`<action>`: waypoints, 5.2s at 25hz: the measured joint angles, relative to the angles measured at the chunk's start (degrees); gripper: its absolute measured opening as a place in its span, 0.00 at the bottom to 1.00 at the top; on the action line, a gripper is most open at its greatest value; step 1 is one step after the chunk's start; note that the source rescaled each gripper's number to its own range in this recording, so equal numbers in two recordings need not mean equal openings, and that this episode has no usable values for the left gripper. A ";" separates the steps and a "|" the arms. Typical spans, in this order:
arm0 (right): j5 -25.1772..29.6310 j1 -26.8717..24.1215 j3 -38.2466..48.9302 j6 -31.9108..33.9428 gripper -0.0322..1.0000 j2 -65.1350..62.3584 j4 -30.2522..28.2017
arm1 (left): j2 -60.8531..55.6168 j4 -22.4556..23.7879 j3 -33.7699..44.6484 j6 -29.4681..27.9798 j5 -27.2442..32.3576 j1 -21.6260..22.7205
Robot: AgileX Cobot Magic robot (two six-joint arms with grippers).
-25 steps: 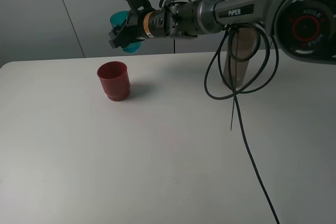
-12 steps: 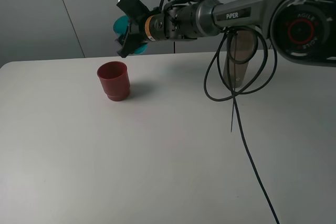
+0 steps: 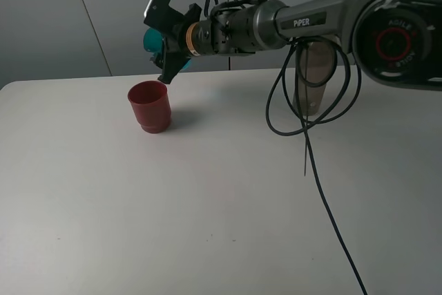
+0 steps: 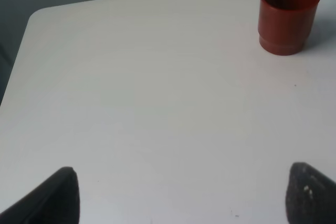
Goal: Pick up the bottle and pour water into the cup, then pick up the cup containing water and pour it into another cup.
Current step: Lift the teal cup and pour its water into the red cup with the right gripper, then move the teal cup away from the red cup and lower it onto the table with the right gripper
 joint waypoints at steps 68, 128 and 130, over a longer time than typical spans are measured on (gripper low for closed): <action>-0.13 1.93 0.00 -54.69 0.12 0.00 1.61 | 0.00 0.00 0.00 -0.12 0.00 0.00; 8.09 2.26 11.51 -35.13 0.12 -14.61 36.87 | 0.00 0.00 0.00 0.12 0.00 0.00; 8.09 2.26 17.10 -33.86 0.12 -18.55 40.64 | 0.00 0.00 0.00 0.00 0.00 0.00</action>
